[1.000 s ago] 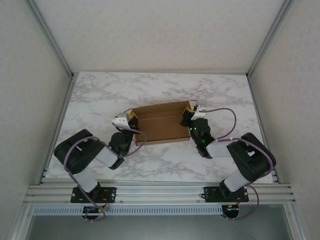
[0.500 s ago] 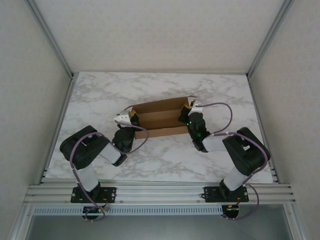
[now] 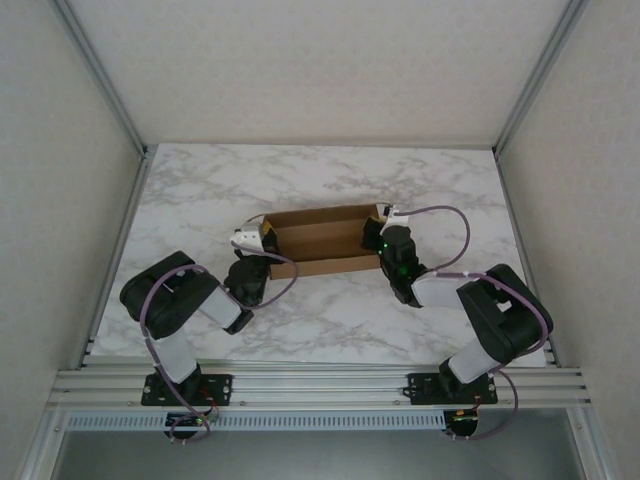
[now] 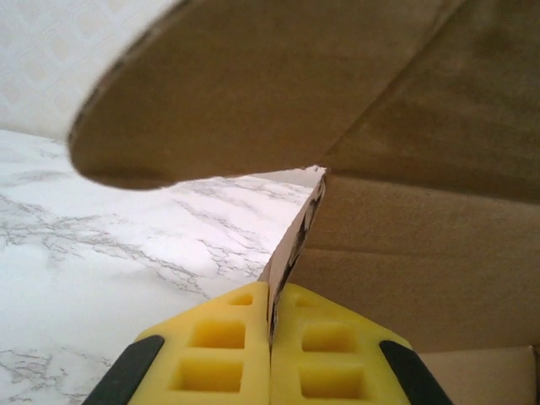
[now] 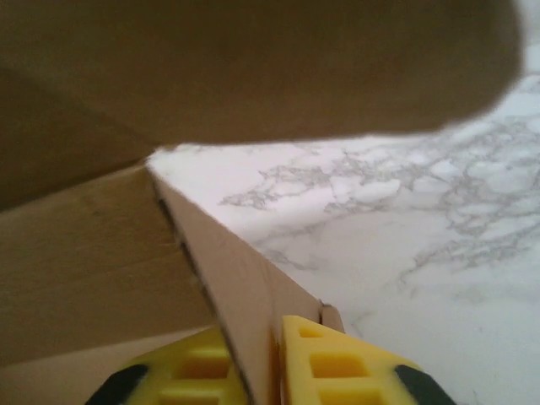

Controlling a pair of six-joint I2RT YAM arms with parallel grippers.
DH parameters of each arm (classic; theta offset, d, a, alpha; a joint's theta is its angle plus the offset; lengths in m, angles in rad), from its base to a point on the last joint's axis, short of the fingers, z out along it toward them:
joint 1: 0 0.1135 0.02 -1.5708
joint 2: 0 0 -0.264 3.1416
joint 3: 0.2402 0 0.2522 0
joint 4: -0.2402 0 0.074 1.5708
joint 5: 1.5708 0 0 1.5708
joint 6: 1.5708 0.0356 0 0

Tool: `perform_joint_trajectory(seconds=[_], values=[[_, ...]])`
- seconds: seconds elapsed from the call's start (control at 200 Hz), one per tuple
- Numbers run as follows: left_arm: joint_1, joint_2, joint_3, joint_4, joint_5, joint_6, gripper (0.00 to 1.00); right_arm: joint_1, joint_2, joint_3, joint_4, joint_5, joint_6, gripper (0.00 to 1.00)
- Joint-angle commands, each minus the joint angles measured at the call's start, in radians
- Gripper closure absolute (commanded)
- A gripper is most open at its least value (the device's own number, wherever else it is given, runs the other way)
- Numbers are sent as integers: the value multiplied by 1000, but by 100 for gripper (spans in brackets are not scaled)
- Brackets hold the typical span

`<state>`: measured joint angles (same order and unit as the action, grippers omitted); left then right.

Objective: Fold the paper box

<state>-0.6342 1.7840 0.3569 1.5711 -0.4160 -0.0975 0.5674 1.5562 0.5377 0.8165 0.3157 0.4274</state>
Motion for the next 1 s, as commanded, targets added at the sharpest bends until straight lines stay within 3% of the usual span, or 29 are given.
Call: perform_joint_trajectory(seconds=[0.0, 0.31, 0.571, 0.811, 0.991], values=[[-13, 43, -37, -112, -48, 27, 100, -6, -12, -33, -133, -18, 22, 80], [-26, 26, -44, -123, -71, 62, 100, -6, -115, -77, -139, -12, 39, 53], [-48, 32, -46, -117, -82, 105, 100, -17, -351, -140, -214, 30, 78, 28], [-59, 26, -57, -95, -84, 130, 100, -32, -653, -146, -424, 141, 106, 30], [-66, 21, -61, -84, -88, 152, 100, -31, -781, 20, -605, 44, -29, 42]])
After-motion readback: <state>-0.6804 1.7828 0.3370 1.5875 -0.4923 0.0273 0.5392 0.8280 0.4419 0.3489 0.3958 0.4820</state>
